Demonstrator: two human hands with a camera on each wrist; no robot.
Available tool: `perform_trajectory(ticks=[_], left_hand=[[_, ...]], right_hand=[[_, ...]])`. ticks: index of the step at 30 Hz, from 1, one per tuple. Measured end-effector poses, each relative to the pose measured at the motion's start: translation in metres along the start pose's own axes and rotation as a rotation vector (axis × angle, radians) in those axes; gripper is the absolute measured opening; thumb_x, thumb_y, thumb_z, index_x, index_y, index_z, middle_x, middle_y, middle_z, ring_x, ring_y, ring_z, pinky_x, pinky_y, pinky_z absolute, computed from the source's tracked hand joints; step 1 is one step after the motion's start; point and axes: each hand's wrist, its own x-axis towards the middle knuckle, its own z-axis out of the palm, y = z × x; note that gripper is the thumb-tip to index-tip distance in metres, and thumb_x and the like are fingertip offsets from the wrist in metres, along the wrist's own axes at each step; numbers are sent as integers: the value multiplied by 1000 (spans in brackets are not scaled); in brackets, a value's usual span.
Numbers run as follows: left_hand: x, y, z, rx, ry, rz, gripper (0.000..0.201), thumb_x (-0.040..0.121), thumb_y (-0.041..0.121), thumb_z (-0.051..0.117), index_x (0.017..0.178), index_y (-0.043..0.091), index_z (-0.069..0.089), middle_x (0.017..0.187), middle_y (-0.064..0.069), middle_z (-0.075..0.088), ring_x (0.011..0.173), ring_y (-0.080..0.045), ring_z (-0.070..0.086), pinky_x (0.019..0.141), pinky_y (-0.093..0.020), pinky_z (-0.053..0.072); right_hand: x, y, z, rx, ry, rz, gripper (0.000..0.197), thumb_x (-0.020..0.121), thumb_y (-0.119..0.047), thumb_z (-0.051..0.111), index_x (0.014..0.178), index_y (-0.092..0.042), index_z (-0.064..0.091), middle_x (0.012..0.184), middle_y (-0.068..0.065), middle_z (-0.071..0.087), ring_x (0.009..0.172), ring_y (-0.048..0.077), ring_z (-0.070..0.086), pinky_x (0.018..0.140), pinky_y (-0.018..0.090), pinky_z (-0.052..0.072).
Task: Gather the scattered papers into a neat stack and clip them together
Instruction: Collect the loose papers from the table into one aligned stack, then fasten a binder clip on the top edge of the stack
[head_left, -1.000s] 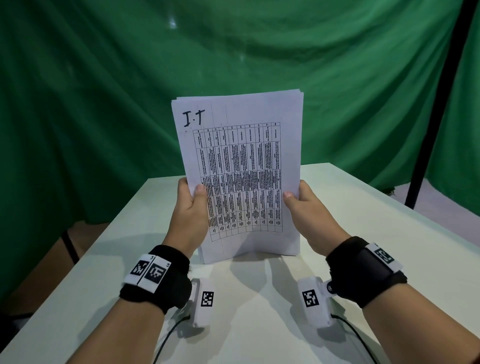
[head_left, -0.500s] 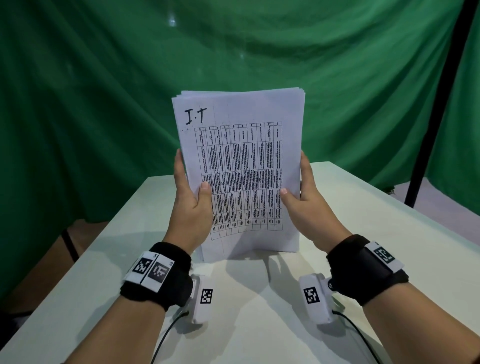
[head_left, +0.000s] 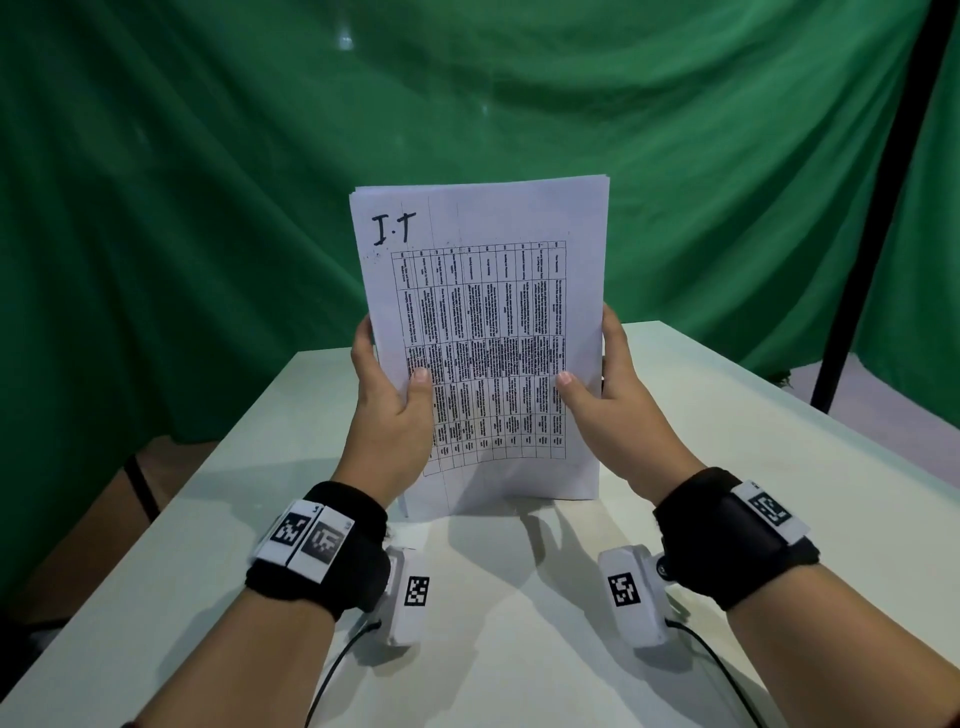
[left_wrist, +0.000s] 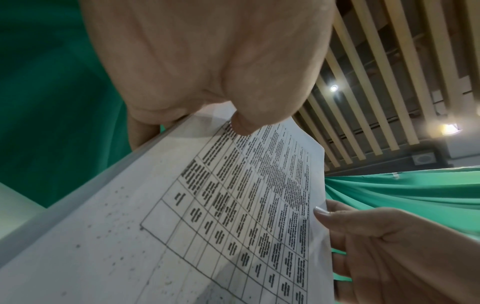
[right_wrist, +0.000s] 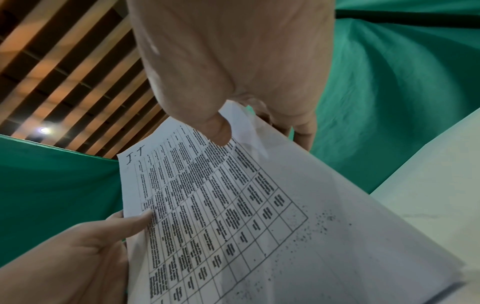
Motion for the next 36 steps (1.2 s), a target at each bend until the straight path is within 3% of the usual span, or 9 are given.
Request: perform_trajectory(ticks=[4, 7, 10, 14, 20, 25, 27, 33, 36], left_hand=[[1, 0, 2, -48, 19, -36, 67, 113, 16, 41, 163, 36, 0, 136, 13, 59, 114, 7, 56, 101, -26, 47], [4, -1, 0, -89, 34, -109, 40, 113, 22, 42, 150, 31, 26, 116, 22, 61, 99, 5, 59, 93, -19, 53], [9, -9, -7, -126, -8, -176, 26, 111, 32, 48, 137, 37, 46, 129, 17, 66, 122, -8, 63, 118, -44, 44], [10, -14, -18, -187, -83, -222, 26, 109, 34, 53, 135, 33, 52, 131, 10, 72, 125, -15, 67, 116, -52, 45], [7, 5, -27, -104, -44, -135, 18, 107, 30, 59, 117, 26, 72, 110, 4, 82, 103, -20, 78, 98, -48, 60], [21, 31, -65, -13, 110, 36, 13, 105, 36, 63, 95, 36, 71, 89, 22, 79, 83, 2, 73, 77, -28, 58], [26, 36, -85, -6, 202, 55, 15, 104, 32, 65, 91, 33, 71, 82, 26, 78, 72, 6, 70, 73, -28, 59], [26, 26, -121, -26, 289, -33, 15, 102, 37, 63, 98, 43, 76, 112, 5, 80, 111, -22, 75, 102, -54, 56], [26, 20, -118, 18, 251, -66, 16, 105, 35, 60, 96, 37, 73, 115, 0, 78, 112, -22, 72, 96, -43, 57]], right_hand=[[3, 3, 3, -9, 13, 28, 80, 99, -36, 51, 161, -55, 5, 168, -11, 39, 150, 15, 45, 125, 48, 35], [5, 7, 2, -10, 6, 70, 73, 98, -31, 43, 162, -48, 12, 165, -4, 45, 147, 18, 48, 123, 45, 38], [5, 8, -1, -23, 29, 104, 41, 110, -12, 33, 148, -27, 35, 136, -3, 65, 121, 11, 63, 98, 33, 52], [6, 6, -4, -30, 81, 131, 23, 110, -7, 35, 125, -19, 49, 118, -5, 68, 112, 18, 65, 86, 28, 52], [11, -4, -11, 55, 91, 120, 29, 107, -1, 44, 118, -23, 59, 121, -4, 73, 116, 20, 69, 106, 46, 55], [25, -32, -9, 167, 17, 38, 14, 108, -4, 50, 110, -15, 59, 112, 19, 76, 91, 25, 73, 86, 48, 61], [35, -38, -5, 87, -18, 39, 10, 107, -10, 54, 112, -18, 59, 101, 14, 74, 85, 19, 71, 79, 42, 59], [72, -9, 4, -361, -202, 201, 13, 102, -23, 56, 108, -16, 67, 101, 6, 74, 84, 20, 66, 71, 32, 54], [89, 23, 23, -611, -305, 196, 12, 102, -23, 56, 103, -19, 68, 95, -1, 70, 78, 18, 61, 65, 24, 45]])
